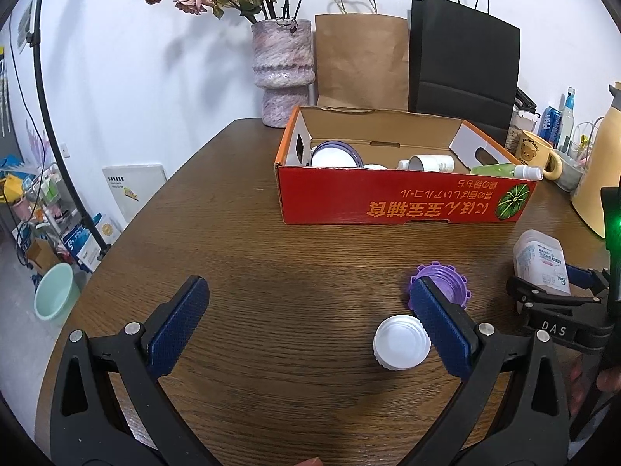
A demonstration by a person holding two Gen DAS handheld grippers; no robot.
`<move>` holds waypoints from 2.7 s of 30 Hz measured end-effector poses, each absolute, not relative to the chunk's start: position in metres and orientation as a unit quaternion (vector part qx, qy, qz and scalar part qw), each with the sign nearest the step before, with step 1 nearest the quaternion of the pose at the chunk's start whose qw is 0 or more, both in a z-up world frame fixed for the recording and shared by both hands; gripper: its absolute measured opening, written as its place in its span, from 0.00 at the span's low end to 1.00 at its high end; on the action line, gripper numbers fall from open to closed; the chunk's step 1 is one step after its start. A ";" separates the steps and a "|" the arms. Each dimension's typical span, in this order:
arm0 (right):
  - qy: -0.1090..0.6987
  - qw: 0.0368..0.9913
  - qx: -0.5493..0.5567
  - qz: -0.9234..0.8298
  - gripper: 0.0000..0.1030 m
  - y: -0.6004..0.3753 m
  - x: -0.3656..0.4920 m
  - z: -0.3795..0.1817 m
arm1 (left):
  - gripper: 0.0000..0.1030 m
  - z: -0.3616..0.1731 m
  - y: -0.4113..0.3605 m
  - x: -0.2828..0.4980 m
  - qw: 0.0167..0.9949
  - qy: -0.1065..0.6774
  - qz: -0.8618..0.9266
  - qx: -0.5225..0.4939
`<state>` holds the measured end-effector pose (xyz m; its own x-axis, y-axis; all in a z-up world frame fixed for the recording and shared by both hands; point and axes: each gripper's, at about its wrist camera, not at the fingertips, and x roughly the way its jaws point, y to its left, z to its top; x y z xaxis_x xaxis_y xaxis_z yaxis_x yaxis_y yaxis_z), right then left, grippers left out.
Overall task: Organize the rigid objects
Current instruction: 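Move both tools back toward the white cotton-bud box on the table, then grasp the white cotton-bud box with the right tool while the left tool grasps the white lid, then carry the white lid with the left tool while the right tool carries the cotton-bud box over the box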
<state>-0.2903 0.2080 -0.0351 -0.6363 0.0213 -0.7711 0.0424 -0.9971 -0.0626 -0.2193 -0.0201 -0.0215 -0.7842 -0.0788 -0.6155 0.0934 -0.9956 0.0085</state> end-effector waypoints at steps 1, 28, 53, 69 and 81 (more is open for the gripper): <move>0.036 0.004 0.425 -0.904 0.92 0.210 -0.290 -0.035 | 1.00 -0.022 -0.020 -0.219 0.046 0.011 -0.944 0.325; 0.038 0.067 0.383 -0.920 0.67 0.216 -0.277 -0.024 | 1.00 -0.027 -0.017 -0.223 0.043 0.005 -0.941 0.336; 0.040 0.105 0.319 -0.941 0.67 0.199 -0.231 -0.007 | 1.00 -0.053 0.010 -0.226 -0.029 -0.024 -0.913 0.405; 0.043 0.121 0.310 -0.942 0.67 0.194 -0.222 -0.004 | 0.36 -0.066 0.017 -0.233 -0.055 -0.024 -0.899 0.434; 0.044 0.127 0.307 -0.942 0.67 0.192 -0.217 -0.004 | 0.36 -0.059 0.019 -0.228 -0.051 -0.029 -0.907 0.417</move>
